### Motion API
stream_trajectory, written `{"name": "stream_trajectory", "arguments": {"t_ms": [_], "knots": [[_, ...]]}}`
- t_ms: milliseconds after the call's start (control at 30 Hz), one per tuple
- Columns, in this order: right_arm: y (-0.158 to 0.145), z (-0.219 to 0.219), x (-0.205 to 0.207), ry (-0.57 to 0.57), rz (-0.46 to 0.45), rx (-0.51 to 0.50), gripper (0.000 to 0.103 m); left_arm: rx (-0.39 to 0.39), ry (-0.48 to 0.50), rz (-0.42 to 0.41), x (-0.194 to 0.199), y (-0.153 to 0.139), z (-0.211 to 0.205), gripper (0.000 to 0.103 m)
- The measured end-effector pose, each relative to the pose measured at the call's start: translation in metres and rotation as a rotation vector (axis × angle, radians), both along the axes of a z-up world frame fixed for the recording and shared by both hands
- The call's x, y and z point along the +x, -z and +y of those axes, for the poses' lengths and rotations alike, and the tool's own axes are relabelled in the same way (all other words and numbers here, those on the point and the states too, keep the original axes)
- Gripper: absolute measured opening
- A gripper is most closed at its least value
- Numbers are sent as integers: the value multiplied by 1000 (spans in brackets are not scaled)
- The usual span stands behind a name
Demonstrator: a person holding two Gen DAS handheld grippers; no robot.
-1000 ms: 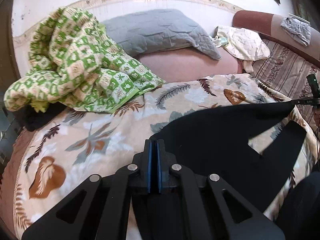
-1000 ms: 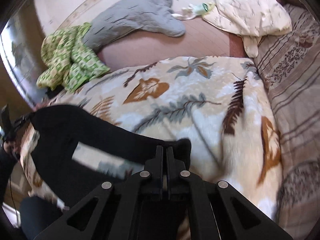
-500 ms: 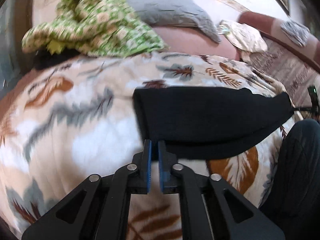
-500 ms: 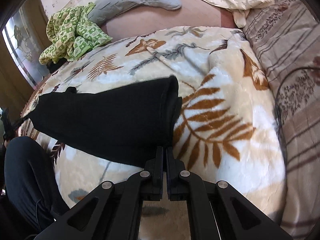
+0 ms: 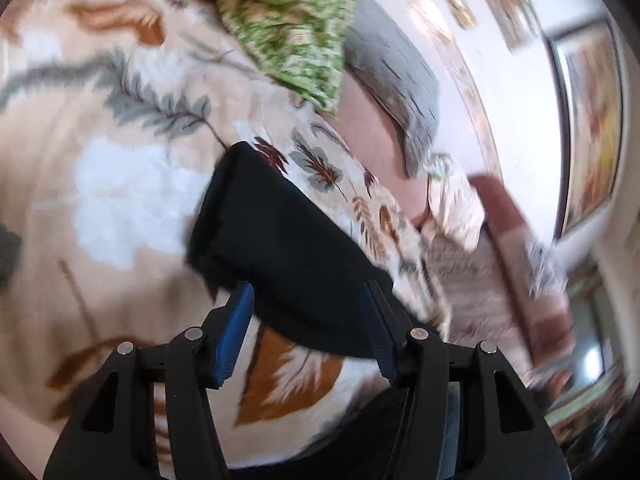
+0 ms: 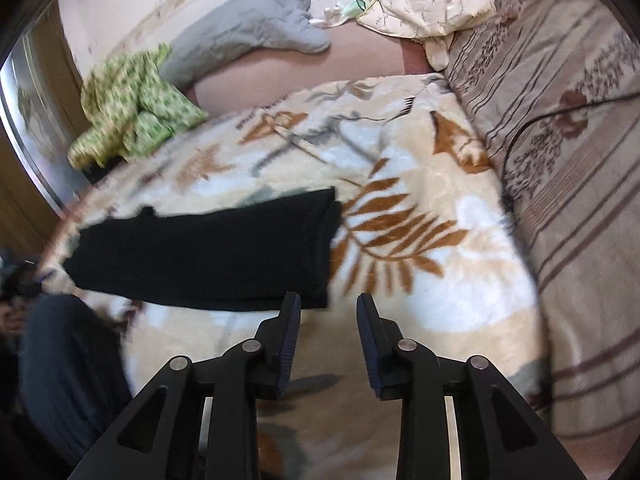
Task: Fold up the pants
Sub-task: 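Lift and fold the pants end over with both grippers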
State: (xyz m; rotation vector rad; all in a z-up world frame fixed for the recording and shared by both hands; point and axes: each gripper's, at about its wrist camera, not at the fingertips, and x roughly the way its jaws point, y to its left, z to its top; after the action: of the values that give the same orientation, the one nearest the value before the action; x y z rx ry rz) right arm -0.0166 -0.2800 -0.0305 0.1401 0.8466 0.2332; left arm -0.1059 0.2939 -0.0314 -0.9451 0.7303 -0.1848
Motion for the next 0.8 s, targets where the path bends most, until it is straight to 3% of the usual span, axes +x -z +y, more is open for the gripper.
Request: {"name": "stream_trajectory", "arguments": {"t_ms": [133, 200, 333, 533, 800], "knots": [[2, -15, -1, -7, 27, 288, 30, -140, -91, 80, 18, 21, 14, 53], [8, -32, -1, 36, 36, 472, 33, -146, -106, 91, 21, 26, 16, 53], [32, -59, 1, 187, 83, 739, 41, -127, -115, 82, 18, 28, 14, 53], [57, -55, 20, 215, 160, 865, 48, -137, -120, 68, 18, 31, 18, 54], [63, -39, 37, 183, 188, 853, 48, -142, -121, 63, 16, 33, 19, 54]]}}
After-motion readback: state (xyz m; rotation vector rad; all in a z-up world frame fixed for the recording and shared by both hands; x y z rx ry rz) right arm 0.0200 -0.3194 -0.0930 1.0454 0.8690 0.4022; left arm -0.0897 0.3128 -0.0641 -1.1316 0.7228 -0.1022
